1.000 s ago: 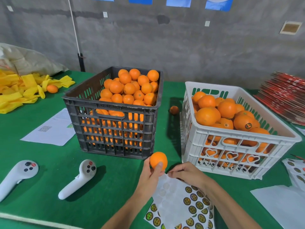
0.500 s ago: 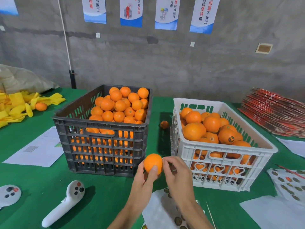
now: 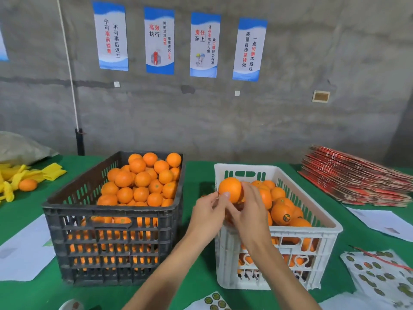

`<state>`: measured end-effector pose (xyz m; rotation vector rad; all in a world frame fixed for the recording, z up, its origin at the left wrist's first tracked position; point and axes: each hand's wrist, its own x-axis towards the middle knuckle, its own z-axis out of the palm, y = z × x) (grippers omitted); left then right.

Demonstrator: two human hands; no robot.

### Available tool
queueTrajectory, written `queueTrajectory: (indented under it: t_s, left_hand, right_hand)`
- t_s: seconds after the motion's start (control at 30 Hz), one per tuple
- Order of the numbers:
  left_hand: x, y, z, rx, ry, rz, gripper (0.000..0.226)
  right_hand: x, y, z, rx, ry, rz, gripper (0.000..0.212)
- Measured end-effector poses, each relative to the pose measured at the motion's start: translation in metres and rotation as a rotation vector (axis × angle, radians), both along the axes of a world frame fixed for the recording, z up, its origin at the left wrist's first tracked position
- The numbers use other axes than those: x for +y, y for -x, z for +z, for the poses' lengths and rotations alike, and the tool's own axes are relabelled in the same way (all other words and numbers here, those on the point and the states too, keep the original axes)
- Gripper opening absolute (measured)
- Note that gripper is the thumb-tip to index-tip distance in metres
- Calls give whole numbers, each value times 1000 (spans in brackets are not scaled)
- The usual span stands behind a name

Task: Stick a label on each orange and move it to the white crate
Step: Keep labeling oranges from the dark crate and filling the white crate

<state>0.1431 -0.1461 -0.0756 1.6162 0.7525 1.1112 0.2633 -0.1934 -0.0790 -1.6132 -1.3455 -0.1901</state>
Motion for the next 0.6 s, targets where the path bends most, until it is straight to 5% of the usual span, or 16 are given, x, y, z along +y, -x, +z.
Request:
queueTrajectory:
  t_s: [0.17, 0.4, 0.6]
  left_hand:
    - [14, 1, 25, 86, -66, 70, 38]
    - [66, 48, 33, 131, -160, 148, 30]
    - [167, 90, 47, 508, -286, 369, 34]
  right_hand:
    - [24, -33, 20, -3, 19, -184, 51]
    - [52, -29, 30, -93, 76, -113, 43]
    - [94, 19, 35, -198, 107, 18, 43]
